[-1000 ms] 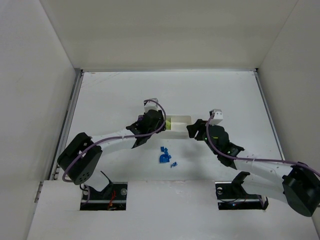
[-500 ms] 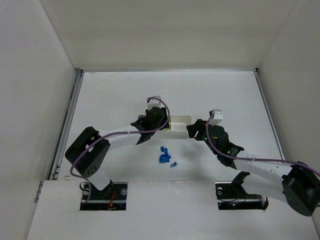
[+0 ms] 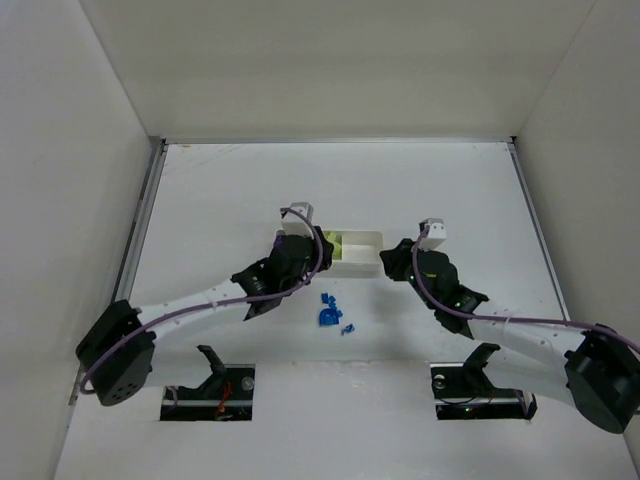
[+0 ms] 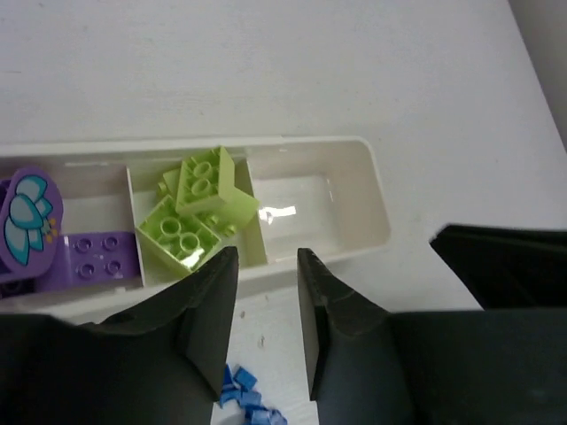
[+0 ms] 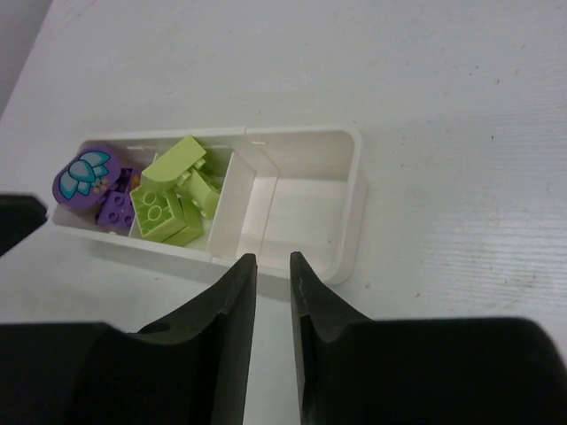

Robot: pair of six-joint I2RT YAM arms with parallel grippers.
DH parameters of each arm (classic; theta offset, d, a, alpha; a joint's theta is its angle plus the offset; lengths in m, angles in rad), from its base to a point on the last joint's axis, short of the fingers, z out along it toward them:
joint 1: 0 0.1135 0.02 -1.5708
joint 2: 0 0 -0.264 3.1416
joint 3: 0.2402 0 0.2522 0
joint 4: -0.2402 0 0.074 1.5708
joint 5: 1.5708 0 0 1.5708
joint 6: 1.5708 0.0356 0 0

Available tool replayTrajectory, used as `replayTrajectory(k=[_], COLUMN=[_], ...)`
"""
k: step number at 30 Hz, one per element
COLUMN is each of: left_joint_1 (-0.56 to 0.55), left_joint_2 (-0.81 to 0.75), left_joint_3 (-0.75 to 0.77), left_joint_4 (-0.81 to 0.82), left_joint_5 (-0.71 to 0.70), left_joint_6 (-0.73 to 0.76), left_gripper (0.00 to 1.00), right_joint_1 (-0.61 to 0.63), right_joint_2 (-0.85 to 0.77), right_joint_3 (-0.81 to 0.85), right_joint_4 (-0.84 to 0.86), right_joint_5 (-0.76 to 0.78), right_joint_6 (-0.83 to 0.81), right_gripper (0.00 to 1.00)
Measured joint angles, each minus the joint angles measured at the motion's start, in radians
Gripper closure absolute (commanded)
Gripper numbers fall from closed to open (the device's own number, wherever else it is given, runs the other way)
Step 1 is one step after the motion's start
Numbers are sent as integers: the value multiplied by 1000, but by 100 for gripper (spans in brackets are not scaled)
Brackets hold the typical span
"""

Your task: Sort the legos into containers by color

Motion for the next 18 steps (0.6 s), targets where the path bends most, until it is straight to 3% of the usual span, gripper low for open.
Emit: replayTrajectory(k=[7, 12, 18], left_joint_1=[-211, -304, -306], left_joint_2=[-166, -174, -175], left_joint_3=[-161, -241, -275], left_joint_4=[-70, -136, -153], left_joint_5=[-103, -154, -177], left_joint_6=[-34, -91, -126], left_gripper=[68, 64, 63], right_joint_1=[59, 211, 423], right_joint_2=[61, 61, 6], right_joint_3=[12, 27, 42], right_joint_4=[-17, -100, -246], right_joint_5=[9, 39, 98], right_joint_6=[1, 21, 60], right_gripper=[81, 67, 55])
